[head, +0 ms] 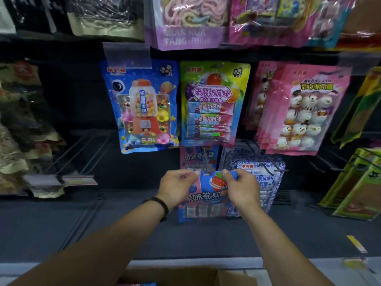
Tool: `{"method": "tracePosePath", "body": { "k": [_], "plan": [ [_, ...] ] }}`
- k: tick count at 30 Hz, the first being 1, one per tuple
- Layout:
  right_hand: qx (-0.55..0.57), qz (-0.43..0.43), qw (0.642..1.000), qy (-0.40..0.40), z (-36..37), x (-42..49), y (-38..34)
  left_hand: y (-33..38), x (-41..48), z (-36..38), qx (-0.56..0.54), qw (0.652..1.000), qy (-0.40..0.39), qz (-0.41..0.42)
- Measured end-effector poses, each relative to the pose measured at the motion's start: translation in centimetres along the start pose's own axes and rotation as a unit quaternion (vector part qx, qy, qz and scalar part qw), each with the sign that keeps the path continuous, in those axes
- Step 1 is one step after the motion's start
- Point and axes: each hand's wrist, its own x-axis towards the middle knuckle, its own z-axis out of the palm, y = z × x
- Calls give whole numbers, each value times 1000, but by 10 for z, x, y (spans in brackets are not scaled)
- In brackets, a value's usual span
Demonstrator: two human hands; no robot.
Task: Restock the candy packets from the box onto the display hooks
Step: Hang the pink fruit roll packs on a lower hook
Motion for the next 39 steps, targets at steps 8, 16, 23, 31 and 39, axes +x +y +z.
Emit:
{"method": "tracePosePath", "body": {
  "k": [8,16,23,31,39],
  "plan": [
    [-16,24,999,14,4,25,3,-3,27,14,7,1000,0,-9],
    [6,38,999,16,18,31,8,-24,44,16,-2,1000,15,-20],
    [-21,-9,999,30,27,26,9,-21,83,26,7,998,55,-37],
    [-23,9,998,-50,43,23,28,-14,114,22,58,996,59,-10],
    [-83,12,988,-129,47,4,35,-30,110,16,63,992,81,-72]
  ]
}}
